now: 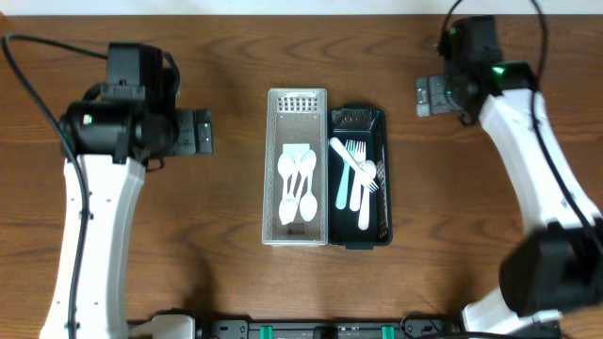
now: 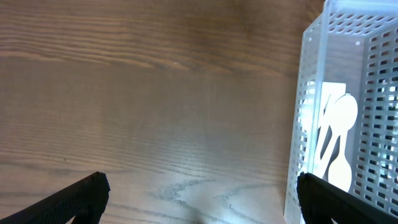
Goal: Pack container
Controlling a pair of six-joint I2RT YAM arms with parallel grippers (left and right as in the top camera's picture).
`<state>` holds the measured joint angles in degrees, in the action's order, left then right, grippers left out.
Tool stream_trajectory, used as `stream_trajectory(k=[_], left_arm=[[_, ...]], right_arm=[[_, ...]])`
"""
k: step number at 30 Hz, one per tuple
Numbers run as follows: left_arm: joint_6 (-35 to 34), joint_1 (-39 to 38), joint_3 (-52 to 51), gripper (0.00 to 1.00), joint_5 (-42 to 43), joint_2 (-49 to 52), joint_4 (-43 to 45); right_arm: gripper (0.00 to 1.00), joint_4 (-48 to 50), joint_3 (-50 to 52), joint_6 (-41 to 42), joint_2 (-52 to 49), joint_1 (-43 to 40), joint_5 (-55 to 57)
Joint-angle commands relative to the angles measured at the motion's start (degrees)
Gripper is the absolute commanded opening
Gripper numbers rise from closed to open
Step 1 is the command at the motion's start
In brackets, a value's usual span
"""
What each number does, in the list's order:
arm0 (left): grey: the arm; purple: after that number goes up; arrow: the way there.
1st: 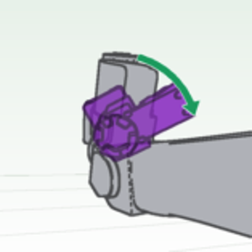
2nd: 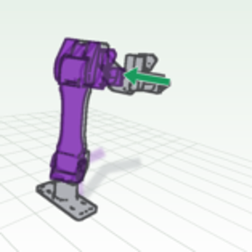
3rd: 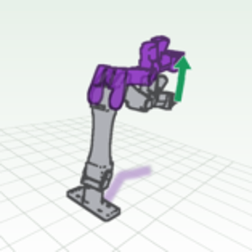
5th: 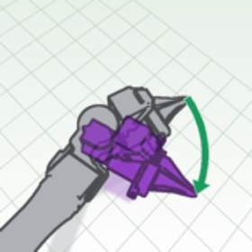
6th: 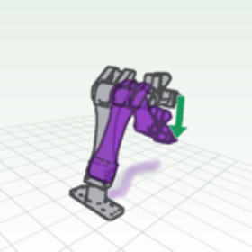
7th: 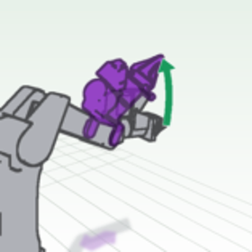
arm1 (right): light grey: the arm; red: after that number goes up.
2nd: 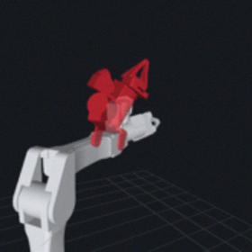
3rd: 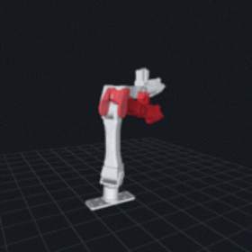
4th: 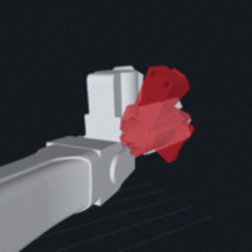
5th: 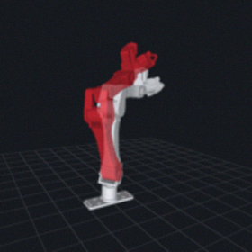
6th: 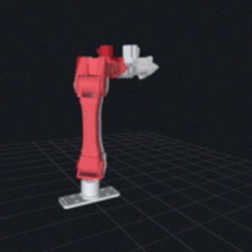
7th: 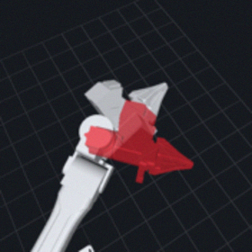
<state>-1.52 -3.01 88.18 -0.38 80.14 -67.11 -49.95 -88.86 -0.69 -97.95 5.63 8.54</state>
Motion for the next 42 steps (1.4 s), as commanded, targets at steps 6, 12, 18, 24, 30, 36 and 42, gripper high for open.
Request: stream_trajectory(k=[6,12,18,24,30,36,42], left_arm=[[-1.40,0.02,-13.79,0.98,-0.24,-23.19,5.84],[-1.57,0.02,-27.30,0.98,-0.28,-42.16,6.84],[-1.53,0.02,-36.09,0.98,-4.85,-56.98,5.70],[-1.55,0.02,-38.47,0.98,-4.81,-60.46,3.91],[-1.55,0.02,-38.47,0.98,-4.81,-60.41,3.76],[-1.53,0.02,-38.47,0.98,-4.81,-60.41,3.76],[-1.53,0.02,-38.47,0.98,-4.81,-60.41,3.76]], right_arm=[[0.99,-0.20,14.64,4.61,22.69,0.33,-2.58],[0.99,-1.81,31.50,6.95,43.17,6.21,-1.86],[0.99,-2.08,44.61,9.27,66.27,11.08,-1.86],[0.99,-0.46,49.42,9.25,76.43,11.10,-1.90],[0.99,-5.70,49.59,9.22,76.89,11.10,-1.90],[0.99,-10.67,49.59,9.22,76.89,11.10,-1.90],[0.99,-13.27,49.59,9.22,76.89,11.10,-1.90]])
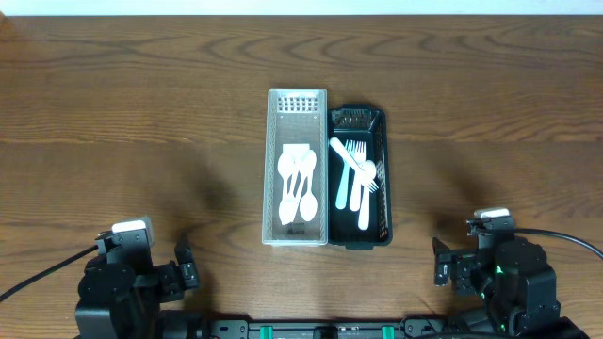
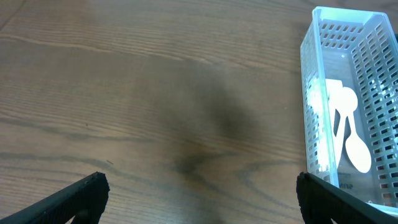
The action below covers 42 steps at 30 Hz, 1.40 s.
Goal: Pack container
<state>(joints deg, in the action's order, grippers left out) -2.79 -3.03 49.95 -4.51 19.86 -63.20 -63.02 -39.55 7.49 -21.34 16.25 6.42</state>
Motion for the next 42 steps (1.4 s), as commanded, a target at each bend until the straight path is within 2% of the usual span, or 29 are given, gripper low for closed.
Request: stream_trajectory(k=[1,9,18,21,34,37,40,42], left_arm=[[-0.26,0.04,-0.24,0.98,-0.68,-0.13,-0.15],[-0.26,0.04,-0.24,0.98,-0.66,-0.13,-0.15],[-0.26,0.04,-0.24,0.98,-0.68,-0.13,-0.15],[-0.28,0.04,-0.24,0.98,-0.68,-0.13,-0.15],[-0.26,0.04,-0.24,0.98,-0.68,-0.13,-0.15],[-0.26,0.07,-0.24,0.98,-0.66,-0.13,-0.15],[-0.28,0.04,-0.24,0.98,-0.66,-0.13,-0.15],[-0.26,0.04,-0.24,0.98,-0.66,-0.13,-0.15]], right_arm=[[0.99,-0.22,0.28,1.05,0.28,0.48,0.22],[0.99,-0.15,0.31,0.17,1.97,-0.04,1.75],[0.99,3.15,4.44,-1.92,16.17,-4.79,0.66],[0.99,10.67,9.60,-3.93,21.14,-5.95,0.66],[0.99,59.80,33.59,-16.74,21.03,-8.59,0.20],[0.99,63.80,38.51,-16.76,21.03,-9.46,-0.39],[0.99,58.75,39.21,-16.59,21.07,-9.92,-2.43],[0.99,59.32,39.21,-17.42,21.07,-10.10,-2.38]])
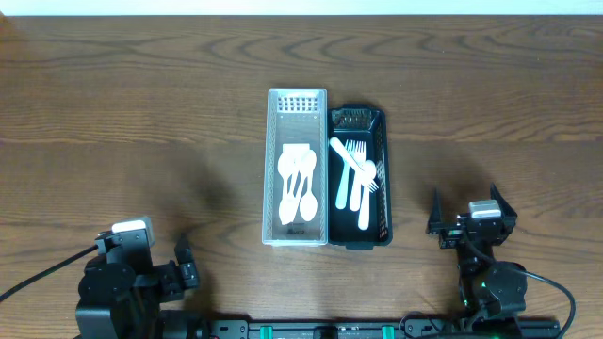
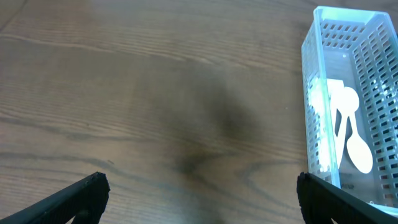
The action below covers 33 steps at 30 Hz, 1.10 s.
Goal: Pack container
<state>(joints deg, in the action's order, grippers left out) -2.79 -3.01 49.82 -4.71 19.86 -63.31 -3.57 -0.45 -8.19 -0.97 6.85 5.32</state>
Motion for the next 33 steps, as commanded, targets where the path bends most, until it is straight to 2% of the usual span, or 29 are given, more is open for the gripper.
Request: stream_trajectory(k=[1,32,33], left_arm=[[-0.26,0.02,-0.11,0.98,-0.48,-0.13,-0.04],[-0.24,0.04,-0.13,0.98,-0.48,-0.20,-0.11],[1.27,0.20,-0.13,0.98,-1.22,-0.33,-0.50]], right_arm=[[0.99,-0.42,0.13,-1.73,0.70,-0.70,-1.36],[0.99,-0.28,0.13,-1.75,0.66,-0.68,-1.29],[0.99,-0.28,0.13,-1.75,0.66,-0.68,-1.29]])
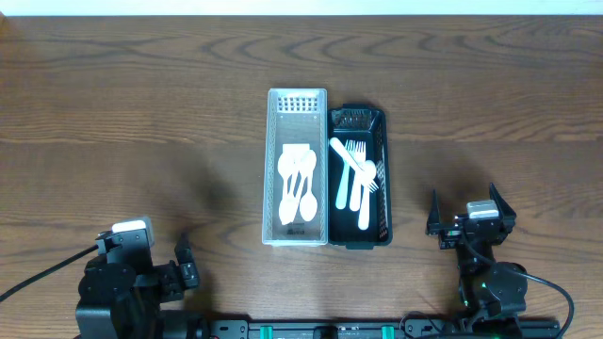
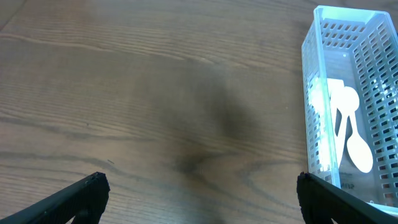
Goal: Pack container
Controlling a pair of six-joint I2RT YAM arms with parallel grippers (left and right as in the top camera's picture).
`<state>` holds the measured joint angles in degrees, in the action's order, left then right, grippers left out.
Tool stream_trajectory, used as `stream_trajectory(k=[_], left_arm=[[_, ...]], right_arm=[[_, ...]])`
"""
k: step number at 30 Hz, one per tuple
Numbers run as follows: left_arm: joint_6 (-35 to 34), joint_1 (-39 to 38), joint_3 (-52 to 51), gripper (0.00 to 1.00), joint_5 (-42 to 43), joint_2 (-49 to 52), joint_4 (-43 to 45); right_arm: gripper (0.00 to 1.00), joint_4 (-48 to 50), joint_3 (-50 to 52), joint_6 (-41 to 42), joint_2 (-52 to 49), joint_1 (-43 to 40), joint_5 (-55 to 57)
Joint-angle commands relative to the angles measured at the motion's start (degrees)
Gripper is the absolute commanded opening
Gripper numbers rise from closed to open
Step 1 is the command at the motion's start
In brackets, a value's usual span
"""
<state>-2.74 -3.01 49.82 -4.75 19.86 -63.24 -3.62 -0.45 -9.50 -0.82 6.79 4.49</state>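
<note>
A white perforated basket (image 1: 297,104) stands mid-table with several white spoons (image 1: 297,185) lying in it. Touching its right side is a black tray (image 1: 359,240) that holds white and pale-blue forks (image 1: 356,179). My left gripper (image 1: 183,266) rests at the front left edge. In the left wrist view the left gripper (image 2: 202,196) is open over bare wood, and the basket (image 2: 314,118) stands to its right. My right gripper (image 1: 465,211) sits at the front right, open, with nothing between its fingers.
The brown wooden table (image 1: 141,113) runs all round the two containers. Both arm bases sit along the front edge, with a black rail (image 1: 301,330) between them.
At first both arms reached over the table, the left gripper beside the white basket and the right one at the back right of the black tray. Then both were folded back at the front edge. The right wrist then stood turned differently, and both stay there, open.
</note>
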Motion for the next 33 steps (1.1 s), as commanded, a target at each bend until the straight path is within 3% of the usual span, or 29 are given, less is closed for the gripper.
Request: stream_trajectory(k=[1,7,14,23,28,33], left_arm=[[2.56,0.57,-0.13,0.98,-1.86,-0.63,-1.01],[2.54,3.41,-6.49,0.98,1.29,-7.52,5.38],[3.17,3.96,-25.49,0.98,6.34,-19.67,28.06],[7.89,3.96,-42.49,0.98,9.79,-19.74,56.41],[8.48,3.96,-48.50,0.98,10.95,-19.74,62.66],[8.72,3.96,-49.59,0.98,11.98,-19.74,59.69]], right_arm=[[0.99,-0.26,0.13,-0.44,0.50,-0.61,-0.46],[0.99,-0.26,0.13,-0.44,0.50,-0.61,-0.46],[0.99,-0.26,0.13,-0.44,0.50,-0.61,-0.46],[0.99,-0.24,0.13,-0.44,0.50,-0.61,-0.46],[0.99,-0.26,0.13,-0.44,0.50,-0.61,-0.44],[0.99,-0.26,0.13,-0.44,0.50,-0.61,-0.46]])
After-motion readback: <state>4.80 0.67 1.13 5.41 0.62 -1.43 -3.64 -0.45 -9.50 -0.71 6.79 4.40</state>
